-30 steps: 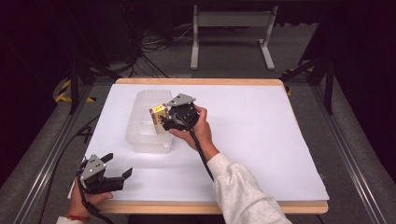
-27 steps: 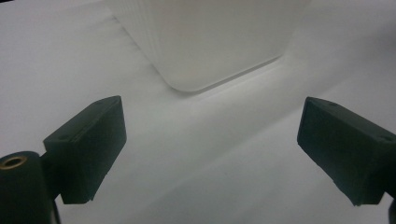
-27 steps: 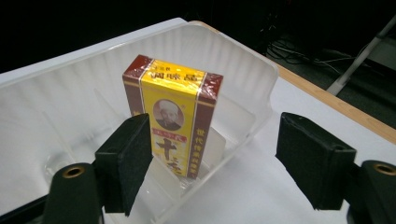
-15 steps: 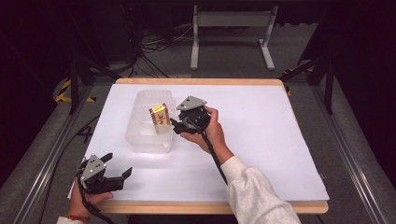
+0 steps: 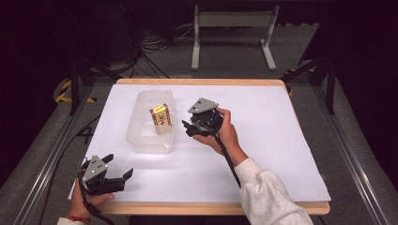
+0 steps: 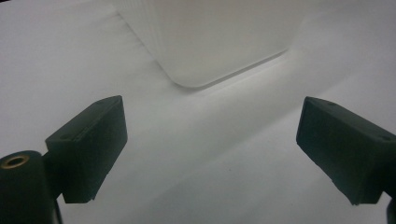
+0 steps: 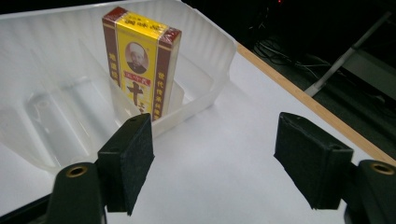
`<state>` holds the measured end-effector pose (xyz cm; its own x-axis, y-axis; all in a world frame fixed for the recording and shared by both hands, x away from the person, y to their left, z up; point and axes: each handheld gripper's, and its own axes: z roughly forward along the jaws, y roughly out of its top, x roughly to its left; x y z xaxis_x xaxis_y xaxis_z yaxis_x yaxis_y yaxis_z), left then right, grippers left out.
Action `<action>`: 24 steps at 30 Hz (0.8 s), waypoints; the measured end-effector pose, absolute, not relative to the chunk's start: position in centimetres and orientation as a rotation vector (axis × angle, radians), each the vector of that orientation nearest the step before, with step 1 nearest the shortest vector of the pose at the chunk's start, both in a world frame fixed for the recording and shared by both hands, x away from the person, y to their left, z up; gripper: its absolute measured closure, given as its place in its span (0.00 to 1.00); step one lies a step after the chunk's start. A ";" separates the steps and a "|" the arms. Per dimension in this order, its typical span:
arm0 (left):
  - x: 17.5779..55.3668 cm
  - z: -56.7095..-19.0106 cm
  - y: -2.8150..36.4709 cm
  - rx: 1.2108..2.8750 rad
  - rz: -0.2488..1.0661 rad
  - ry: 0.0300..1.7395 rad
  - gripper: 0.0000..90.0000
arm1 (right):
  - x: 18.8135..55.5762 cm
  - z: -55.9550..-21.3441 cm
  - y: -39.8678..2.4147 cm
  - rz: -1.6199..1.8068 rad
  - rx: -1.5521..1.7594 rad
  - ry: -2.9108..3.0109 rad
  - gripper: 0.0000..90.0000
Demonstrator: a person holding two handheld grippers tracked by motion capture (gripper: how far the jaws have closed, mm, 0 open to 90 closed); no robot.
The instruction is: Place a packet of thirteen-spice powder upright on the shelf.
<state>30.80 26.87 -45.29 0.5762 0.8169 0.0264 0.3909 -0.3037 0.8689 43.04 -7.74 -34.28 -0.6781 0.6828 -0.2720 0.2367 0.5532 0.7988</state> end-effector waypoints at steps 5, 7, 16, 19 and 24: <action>30.8 -45.3 26.8 1.916 0.600 0.972 0.10 | 42.9 -34.3 -9.2 1.018 0.755 2.217 0.32; 30.8 -45.3 26.8 1.918 0.597 0.975 0.10 | 42.7 -34.3 -9.9 1.020 0.760 2.215 0.32; 30.9 -45.3 26.6 1.925 0.599 0.973 0.11 | 42.5 -34.3 -12.2 1.011 0.784 2.207 0.32; 30.9 -45.3 26.6 1.930 0.596 0.971 0.11 | 42.3 -34.2 -13.0 1.018 0.799 2.204 0.32; 30.8 -45.3 26.6 1.931 0.595 0.974 0.11 | 41.9 -34.4 -14.1 0.996 0.792 2.205 0.32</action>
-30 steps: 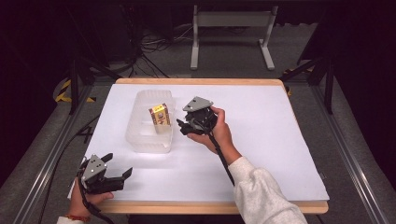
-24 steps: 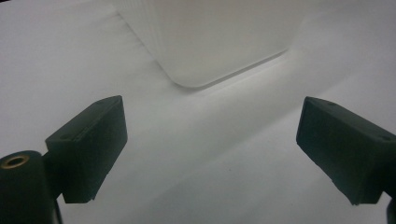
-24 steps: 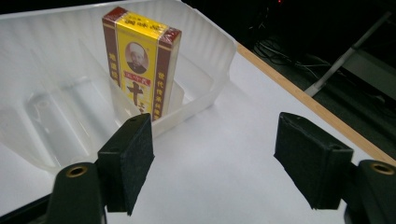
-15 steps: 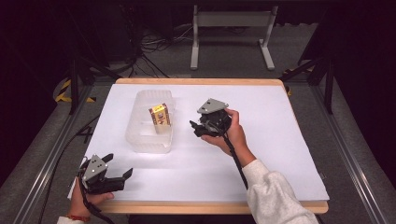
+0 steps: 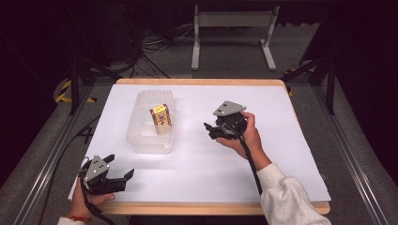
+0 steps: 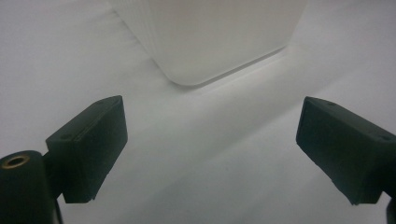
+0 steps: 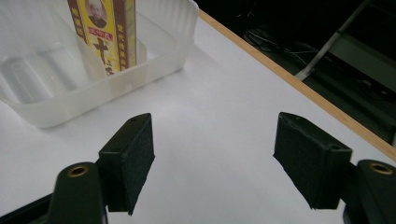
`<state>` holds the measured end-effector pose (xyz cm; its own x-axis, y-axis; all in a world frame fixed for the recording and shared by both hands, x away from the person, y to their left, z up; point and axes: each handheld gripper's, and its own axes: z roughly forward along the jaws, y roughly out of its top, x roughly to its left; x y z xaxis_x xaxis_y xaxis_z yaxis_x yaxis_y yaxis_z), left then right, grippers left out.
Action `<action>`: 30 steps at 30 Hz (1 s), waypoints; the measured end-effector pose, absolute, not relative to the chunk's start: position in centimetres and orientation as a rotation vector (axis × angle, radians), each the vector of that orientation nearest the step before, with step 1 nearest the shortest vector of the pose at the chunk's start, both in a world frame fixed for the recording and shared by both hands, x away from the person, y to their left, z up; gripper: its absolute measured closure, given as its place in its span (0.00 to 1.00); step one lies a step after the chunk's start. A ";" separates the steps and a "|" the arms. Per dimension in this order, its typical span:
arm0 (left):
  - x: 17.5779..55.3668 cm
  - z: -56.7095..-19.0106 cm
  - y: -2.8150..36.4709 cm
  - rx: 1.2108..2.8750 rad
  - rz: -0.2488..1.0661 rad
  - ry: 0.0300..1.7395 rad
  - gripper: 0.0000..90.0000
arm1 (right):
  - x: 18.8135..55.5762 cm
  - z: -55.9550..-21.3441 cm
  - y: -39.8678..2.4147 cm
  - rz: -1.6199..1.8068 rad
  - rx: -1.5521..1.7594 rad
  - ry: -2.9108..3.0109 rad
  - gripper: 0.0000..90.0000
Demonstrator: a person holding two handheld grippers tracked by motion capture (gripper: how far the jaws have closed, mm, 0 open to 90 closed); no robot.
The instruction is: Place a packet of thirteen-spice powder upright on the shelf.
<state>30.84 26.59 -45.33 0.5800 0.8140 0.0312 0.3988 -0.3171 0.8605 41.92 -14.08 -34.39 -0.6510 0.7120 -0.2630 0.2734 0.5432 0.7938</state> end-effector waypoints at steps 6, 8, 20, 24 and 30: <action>30.9 -45.3 26.5 1.934 0.599 0.970 0.11 | 41.6 -34.6 -15.7 0.985 0.805 2.206 0.32; 30.9 -45.3 26.5 1.935 0.598 0.969 0.11 | 41.4 -34.6 -16.2 0.981 0.805 2.204 0.32; 30.9 -45.4 26.5 1.939 0.599 0.971 0.11 | 40.5 -34.8 -18.8 0.946 0.817 2.198 0.32; 30.9 -45.4 26.5 1.938 0.599 0.971 0.11 | 40.1 -34.9 -19.5 0.941 0.813 2.196 0.31; 30.9 -45.4 26.4 1.942 0.590 0.972 0.11 | 39.3 -35.2 -20.8 0.908 0.798 2.195 0.31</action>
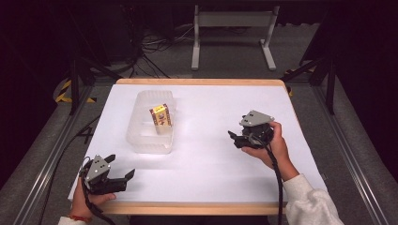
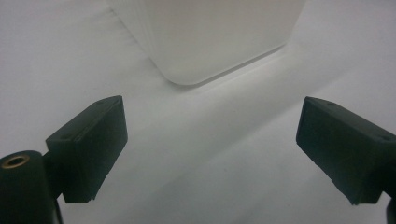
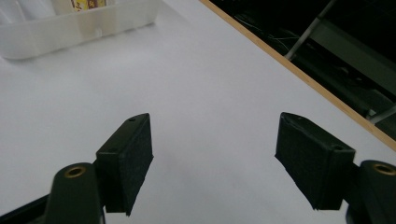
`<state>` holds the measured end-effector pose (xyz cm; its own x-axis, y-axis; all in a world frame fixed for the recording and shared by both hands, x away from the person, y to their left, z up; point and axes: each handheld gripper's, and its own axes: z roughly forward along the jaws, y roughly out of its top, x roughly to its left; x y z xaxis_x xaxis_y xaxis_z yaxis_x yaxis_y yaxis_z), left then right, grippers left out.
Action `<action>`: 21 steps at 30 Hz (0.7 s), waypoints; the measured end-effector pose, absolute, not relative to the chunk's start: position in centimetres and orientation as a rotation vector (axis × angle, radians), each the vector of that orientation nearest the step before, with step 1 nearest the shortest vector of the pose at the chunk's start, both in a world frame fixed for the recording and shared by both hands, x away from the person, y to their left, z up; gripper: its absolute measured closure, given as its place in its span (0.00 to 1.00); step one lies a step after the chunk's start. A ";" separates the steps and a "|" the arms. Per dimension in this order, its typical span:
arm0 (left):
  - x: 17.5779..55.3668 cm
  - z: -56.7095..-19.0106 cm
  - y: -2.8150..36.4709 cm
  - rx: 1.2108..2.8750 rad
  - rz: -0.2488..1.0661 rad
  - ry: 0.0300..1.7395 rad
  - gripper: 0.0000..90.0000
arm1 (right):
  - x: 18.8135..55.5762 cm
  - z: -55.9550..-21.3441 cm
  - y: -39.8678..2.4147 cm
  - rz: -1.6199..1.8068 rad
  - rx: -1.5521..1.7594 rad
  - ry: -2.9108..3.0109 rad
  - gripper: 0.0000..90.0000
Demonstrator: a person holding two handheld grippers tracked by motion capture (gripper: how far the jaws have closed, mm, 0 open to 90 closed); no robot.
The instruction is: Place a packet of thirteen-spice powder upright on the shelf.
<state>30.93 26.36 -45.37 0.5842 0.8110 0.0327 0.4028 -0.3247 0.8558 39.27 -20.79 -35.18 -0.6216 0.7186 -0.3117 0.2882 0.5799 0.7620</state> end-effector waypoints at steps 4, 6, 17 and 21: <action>31.0 -45.4 26.3 1.947 0.594 0.971 0.11 | 38.6 -35.4 -21.7 0.893 0.790 2.193 0.30; 31.0 -45.4 26.3 1.948 0.596 0.970 0.11 | 38.5 -35.5 -22.0 0.890 0.790 2.192 0.30; 31.0 -45.5 26.2 1.951 0.590 0.966 0.11 | 37.1 -36.7 -24.6 0.877 0.801 2.198 0.27; 31.0 -45.5 26.1 1.953 0.587 0.964 0.11 | 36.7 -36.9 -25.2 0.889 0.805 2.196 0.26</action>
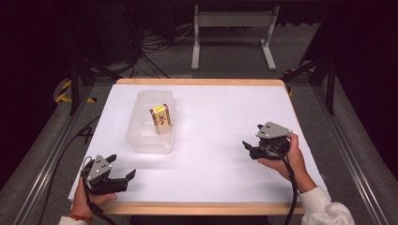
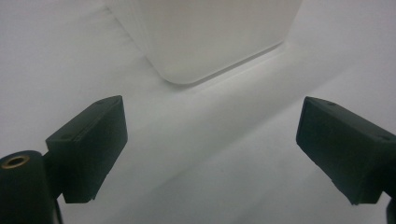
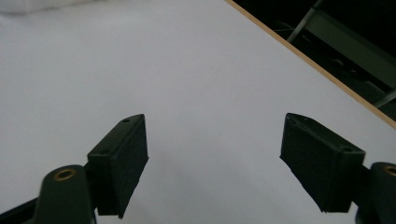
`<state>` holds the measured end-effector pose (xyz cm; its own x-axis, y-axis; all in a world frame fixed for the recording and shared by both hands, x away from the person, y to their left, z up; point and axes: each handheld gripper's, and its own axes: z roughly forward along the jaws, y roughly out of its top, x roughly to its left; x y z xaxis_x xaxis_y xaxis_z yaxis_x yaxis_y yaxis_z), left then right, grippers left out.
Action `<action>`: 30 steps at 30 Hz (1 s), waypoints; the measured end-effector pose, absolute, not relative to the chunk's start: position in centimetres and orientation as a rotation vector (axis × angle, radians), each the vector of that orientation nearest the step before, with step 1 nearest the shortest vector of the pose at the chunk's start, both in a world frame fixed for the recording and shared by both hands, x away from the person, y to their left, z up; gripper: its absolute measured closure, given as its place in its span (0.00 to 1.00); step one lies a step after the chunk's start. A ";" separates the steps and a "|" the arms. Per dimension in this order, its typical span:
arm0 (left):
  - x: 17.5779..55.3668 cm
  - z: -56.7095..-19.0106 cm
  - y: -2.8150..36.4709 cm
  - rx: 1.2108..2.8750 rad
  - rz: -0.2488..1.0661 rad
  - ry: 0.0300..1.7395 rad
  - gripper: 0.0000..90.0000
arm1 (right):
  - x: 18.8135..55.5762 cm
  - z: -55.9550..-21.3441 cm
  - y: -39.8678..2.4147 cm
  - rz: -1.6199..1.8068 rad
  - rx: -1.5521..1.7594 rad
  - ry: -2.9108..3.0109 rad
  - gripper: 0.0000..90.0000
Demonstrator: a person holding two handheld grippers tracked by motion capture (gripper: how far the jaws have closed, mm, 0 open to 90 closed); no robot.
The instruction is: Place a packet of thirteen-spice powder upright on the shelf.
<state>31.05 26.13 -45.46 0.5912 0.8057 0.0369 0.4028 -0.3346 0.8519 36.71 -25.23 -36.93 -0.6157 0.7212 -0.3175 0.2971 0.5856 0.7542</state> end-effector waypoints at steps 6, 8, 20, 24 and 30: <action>31.1 -45.5 26.1 1.958 0.584 0.962 0.11 | 35.7 -37.6 -26.6 0.891 0.813 2.196 0.25; 31.1 -45.5 26.1 1.959 0.584 0.958 0.11 | 35.4 -37.9 -27.0 0.888 0.813 2.196 0.25; 31.2 -45.5 26.0 1.966 0.582 0.954 0.11 | 33.5 -39.1 -29.4 0.892 0.815 2.171 0.25; 31.3 -45.5 25.9 1.967 0.581 0.953 0.11 | 32.9 -39.4 -29.9 0.907 0.807 2.168 0.25; 31.4 -45.5 25.8 1.972 0.580 0.950 0.11 | 31.4 -40.2 -31.6 0.944 0.835 2.133 0.24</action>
